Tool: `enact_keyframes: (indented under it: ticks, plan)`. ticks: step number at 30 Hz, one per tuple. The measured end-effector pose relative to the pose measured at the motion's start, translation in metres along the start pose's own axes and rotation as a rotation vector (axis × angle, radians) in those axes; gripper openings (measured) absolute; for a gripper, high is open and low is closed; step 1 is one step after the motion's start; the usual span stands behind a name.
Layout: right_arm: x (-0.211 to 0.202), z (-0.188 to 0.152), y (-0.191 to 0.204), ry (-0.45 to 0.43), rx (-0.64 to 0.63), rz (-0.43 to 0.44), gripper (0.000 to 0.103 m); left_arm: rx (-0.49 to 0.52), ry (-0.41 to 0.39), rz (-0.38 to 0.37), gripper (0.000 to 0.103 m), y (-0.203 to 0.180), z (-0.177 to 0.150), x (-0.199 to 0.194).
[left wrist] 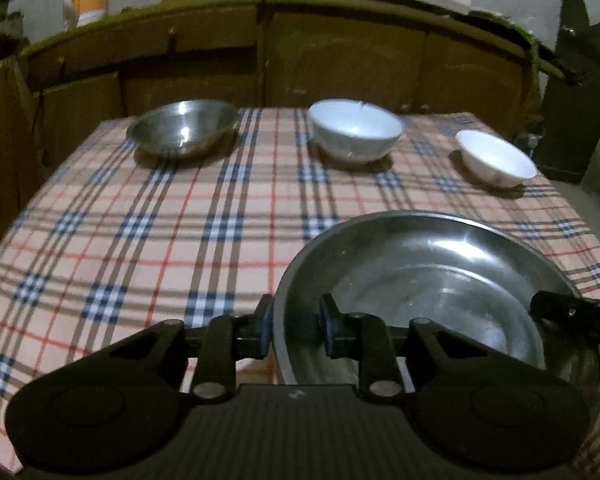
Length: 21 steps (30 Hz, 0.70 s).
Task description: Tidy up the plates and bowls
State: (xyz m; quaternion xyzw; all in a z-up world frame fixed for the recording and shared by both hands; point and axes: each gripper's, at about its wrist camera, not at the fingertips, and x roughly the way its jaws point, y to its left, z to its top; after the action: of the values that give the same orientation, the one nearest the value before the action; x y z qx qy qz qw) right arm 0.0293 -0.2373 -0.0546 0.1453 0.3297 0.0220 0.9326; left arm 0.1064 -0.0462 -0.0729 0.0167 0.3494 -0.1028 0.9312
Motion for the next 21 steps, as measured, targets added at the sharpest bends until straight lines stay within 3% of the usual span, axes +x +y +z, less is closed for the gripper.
enact_keyframes:
  ticks: [11,21]
  plan:
    - [-0.047,0.025,-0.001,-0.074,-0.008,-0.011,0.023,0.047,-0.058,-0.007,0.024,-0.022,0.026,-0.033]
    - [-0.054,0.036,0.016,-0.088,-0.038,0.009,0.023,0.046,-0.079,0.023,0.024,-0.012,0.034,-0.048]
